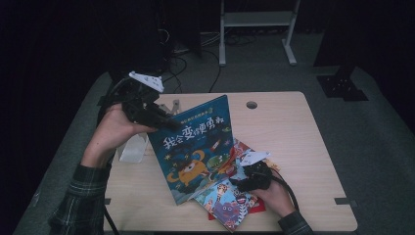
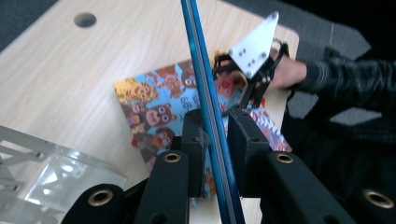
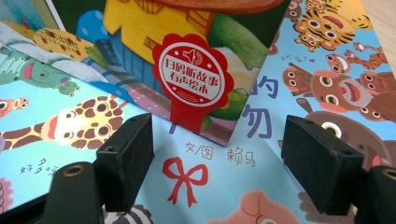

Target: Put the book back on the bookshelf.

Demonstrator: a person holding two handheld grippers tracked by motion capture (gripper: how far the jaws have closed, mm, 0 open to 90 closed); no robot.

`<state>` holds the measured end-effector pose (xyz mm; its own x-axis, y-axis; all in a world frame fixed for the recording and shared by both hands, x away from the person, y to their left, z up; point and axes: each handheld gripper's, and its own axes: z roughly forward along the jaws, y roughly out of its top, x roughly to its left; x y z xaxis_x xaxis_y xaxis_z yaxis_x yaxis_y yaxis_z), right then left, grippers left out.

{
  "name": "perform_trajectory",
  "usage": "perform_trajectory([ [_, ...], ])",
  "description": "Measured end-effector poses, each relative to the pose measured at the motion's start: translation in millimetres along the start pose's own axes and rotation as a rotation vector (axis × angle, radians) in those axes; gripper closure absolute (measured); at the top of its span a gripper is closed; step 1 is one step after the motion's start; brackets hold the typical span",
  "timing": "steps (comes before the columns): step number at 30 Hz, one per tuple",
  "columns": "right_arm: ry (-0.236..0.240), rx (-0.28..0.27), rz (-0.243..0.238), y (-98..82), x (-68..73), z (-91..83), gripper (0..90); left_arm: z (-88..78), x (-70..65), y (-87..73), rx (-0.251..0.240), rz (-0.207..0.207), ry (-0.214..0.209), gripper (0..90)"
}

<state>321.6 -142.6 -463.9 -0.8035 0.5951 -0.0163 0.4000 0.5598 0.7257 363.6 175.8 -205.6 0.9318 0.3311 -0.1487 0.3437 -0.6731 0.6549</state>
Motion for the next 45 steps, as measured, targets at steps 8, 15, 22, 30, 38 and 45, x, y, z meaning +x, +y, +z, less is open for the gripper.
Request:
perform_trajectory([
  [8, -0.006, -0.001, -0.003, -0.5, -1.2, -0.7, 23.7, 7.3, 5.7, -1.7, 0.05, -0.046, -0.011, 77.8],
  [15, -0.03, -0.03, 0.046, -6.4, -13.6, -8.4, 23.2, 1.3, 2.5, 1.7, 0.046, -0.058, -0.019, 81.5],
  [22, -0.124, -0.108, 0.144, -20.4, -47.7, -31.9, 19.2, -7.7, -4.3, 1.6, 0.049, -0.038, 0.018, 82.3],
  [30, -0.265, -0.15, 0.306, -48.0, -93.7, -51.6, 12.7, -26.5, -8.0, -2.5, 0.025, -0.04, 0.033, 82.3],
  [38, -0.389, -0.118, 0.393, -71.6, -122.0, -63.0, 6.4, -51.5, -9.0, -17.7, 0.002, -0.07, 0.068, 82.3],
  [45, -0.454, -0.082, 0.477, -89.4, -142.1, -62.3, 0.7, -80.7, -8.2, -39.1, -0.019, -0.107, 0.133, 82.3],
])
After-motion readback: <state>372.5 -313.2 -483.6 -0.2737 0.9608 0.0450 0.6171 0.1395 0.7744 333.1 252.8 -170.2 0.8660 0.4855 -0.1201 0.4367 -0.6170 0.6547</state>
